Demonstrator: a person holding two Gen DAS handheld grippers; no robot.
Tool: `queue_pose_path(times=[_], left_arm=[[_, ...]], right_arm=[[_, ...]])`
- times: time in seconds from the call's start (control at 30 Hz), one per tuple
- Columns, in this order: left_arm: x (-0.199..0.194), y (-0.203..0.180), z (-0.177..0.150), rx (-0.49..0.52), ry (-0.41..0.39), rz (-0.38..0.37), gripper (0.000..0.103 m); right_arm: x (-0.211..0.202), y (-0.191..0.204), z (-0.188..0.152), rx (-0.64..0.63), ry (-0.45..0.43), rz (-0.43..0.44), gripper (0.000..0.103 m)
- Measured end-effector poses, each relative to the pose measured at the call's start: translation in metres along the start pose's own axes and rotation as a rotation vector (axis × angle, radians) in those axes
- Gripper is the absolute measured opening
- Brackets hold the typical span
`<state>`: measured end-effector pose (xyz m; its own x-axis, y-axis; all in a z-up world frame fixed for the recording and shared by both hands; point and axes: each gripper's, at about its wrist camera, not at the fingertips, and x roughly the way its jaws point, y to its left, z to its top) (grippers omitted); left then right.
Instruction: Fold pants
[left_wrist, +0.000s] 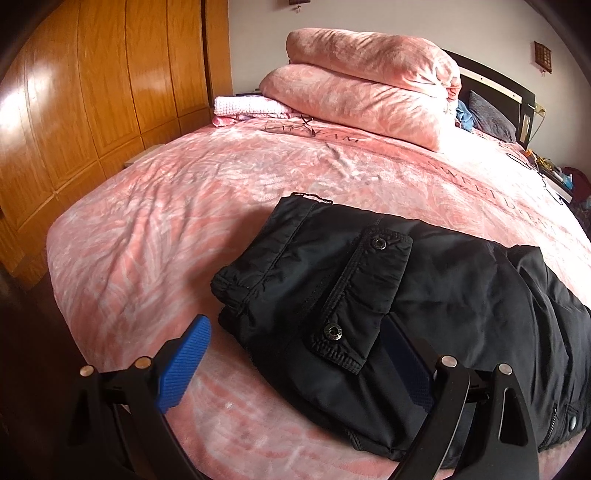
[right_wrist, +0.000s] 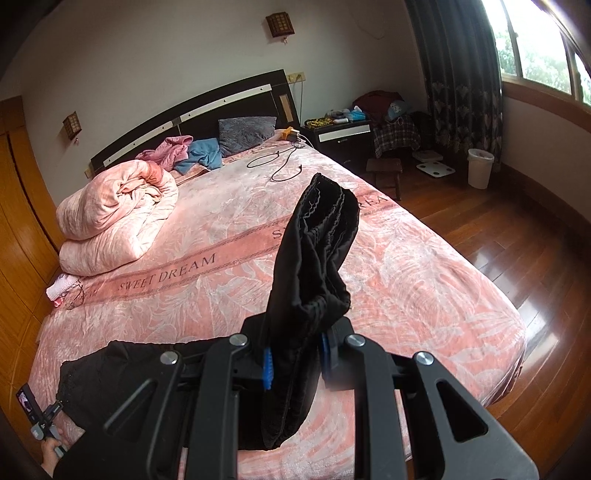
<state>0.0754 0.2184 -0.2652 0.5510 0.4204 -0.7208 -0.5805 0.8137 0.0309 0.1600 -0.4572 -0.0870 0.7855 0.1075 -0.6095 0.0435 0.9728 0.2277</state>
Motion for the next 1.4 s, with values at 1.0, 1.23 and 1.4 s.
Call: queue_pose_path(times=[1.0,1.23,1.4], left_arm=[[0.014,0.0,0.002,-0.038,-0.01,-0.025,0.094],[0.011,-0.006,0.001,-0.006,-0.019,-0.042,0.094],[0.014,-0.002,0.001,-0.026,-0.002,-0.06,0.095]], right_arm=[[-0.007,0.092,0.009,-0.236,-0.043,-0.025,0.018],[-0.007,0.116,0.008,-0.272,-0.04,-0.027,0.018],[-0.006,0.13,0.005,-0.297,-0.036,-0.035,0.018]])
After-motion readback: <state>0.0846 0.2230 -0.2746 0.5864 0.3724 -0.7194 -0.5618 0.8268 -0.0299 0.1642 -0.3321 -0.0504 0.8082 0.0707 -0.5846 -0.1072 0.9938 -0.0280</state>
